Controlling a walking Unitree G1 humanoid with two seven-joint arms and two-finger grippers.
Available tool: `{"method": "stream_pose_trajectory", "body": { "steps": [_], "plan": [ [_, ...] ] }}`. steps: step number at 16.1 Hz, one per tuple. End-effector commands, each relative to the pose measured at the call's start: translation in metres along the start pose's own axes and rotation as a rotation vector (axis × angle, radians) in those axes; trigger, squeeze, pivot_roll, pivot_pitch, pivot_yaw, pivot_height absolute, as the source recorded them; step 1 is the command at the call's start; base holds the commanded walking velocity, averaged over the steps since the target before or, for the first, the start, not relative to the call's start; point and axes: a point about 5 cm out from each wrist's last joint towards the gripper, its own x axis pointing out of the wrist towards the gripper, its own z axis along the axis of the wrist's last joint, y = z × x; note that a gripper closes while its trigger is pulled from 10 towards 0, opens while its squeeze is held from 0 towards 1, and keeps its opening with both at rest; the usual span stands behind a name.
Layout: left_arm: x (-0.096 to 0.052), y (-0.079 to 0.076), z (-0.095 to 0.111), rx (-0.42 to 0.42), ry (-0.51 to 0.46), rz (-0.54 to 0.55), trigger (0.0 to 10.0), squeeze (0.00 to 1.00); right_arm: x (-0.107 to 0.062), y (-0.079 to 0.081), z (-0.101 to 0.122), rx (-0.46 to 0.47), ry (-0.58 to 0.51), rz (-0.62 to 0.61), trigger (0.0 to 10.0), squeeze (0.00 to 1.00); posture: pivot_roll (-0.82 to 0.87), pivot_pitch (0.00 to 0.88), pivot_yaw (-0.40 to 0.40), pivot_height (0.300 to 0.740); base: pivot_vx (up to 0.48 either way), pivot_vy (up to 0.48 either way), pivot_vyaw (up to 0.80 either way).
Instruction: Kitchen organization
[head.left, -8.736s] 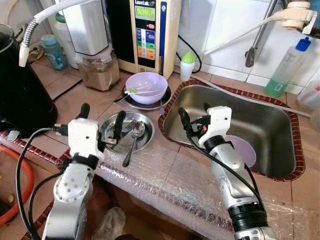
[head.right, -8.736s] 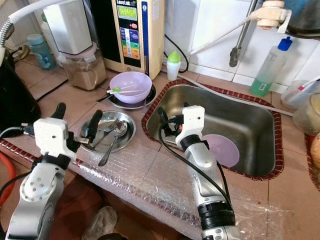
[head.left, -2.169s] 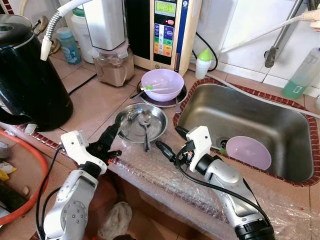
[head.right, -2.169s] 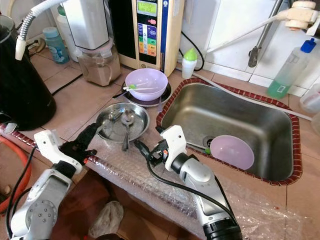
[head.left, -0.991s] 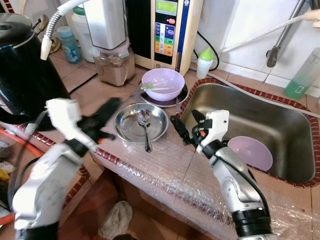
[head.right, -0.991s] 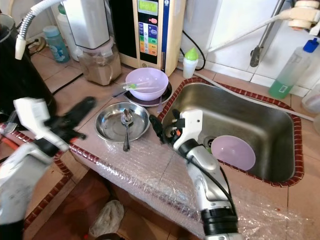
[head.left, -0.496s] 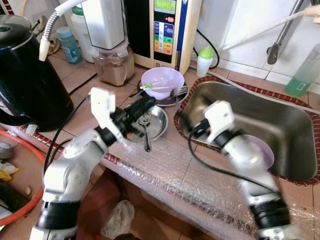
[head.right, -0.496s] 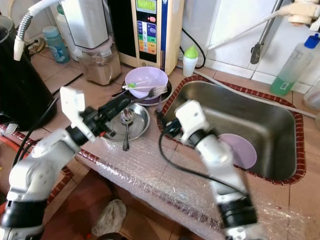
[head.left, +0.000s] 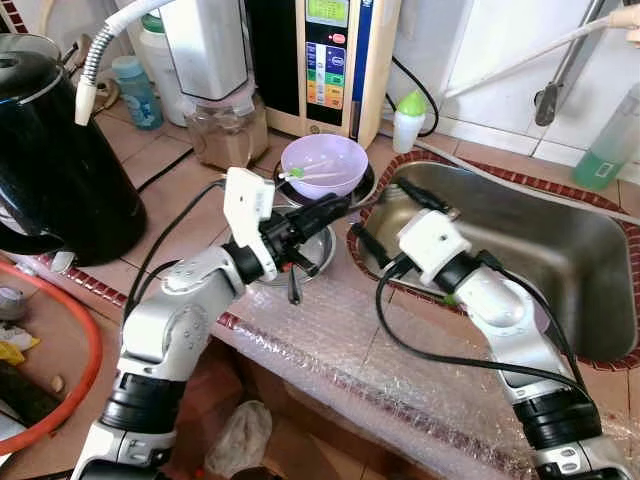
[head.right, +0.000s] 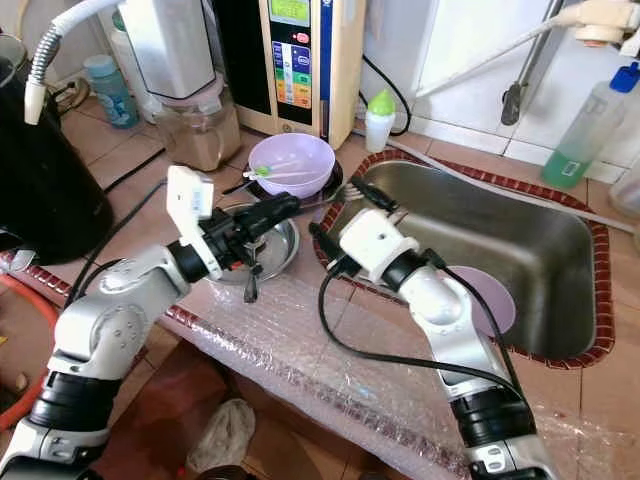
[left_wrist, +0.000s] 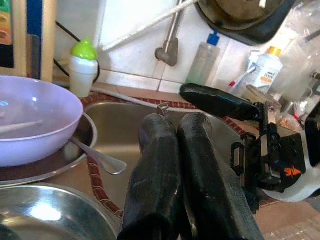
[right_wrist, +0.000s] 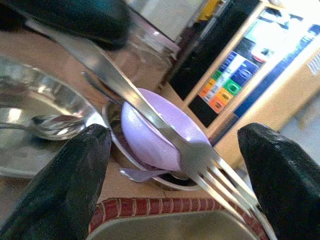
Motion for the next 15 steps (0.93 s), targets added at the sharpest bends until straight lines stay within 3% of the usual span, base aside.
{"method": "stream_pose_trajectory", "body": {
  "steps": [1, 2, 3, 4, 5, 15],
  "plan": [
    [0.005, -0.004, 0.003, 0.032, 0.002, -0.033, 0.0, 0.0, 0.004, 0.0, 0.002, -0.04, -0.017, 0.039, 10.0, 0.0, -0.02, 0.0, 0.074, 0.74, 0.0, 0.0, 0.0],
    [0.008, -0.007, 0.001, 0.033, 0.011, -0.051, 0.0, 0.0, 0.005, 0.001, 0.001, -0.05, -0.019, 0.057, 10.0, 0.0, -0.02, 0.0, 0.074, 0.74, 0.0, 0.0, 0.0],
    [0.01, -0.01, -0.001, 0.032, 0.022, -0.069, 0.0, 0.0, 0.006, 0.002, -0.001, -0.054, -0.017, 0.066, 5.8, 0.0, -0.02, 0.0, 0.074, 0.74, 0.0, 0.0, 0.0],
    [0.011, -0.012, -0.003, 0.033, 0.029, -0.077, 0.0, 0.0, 0.006, 0.002, -0.002, -0.055, -0.015, 0.068, 3.3, 0.0, -0.02, 0.0, 0.074, 0.74, 0.0, 0.0, 0.0],
    [0.012, -0.016, -0.006, 0.031, 0.044, -0.097, 0.0, 0.0, 0.007, 0.001, -0.003, -0.063, -0.018, 0.068, 0.0, 0.0, -0.02, 0.0, 0.074, 0.74, 0.0, 0.0, 0.0],
    [0.013, -0.015, -0.006, 0.051, 0.028, -0.092, 0.0, 0.0, 0.003, -0.005, -0.016, -0.055, 0.026, -0.035, 0.0, 0.0, -0.03, 0.0, 0.079, 0.74, 0.0, 0.0, 0.0]
  ]
}}
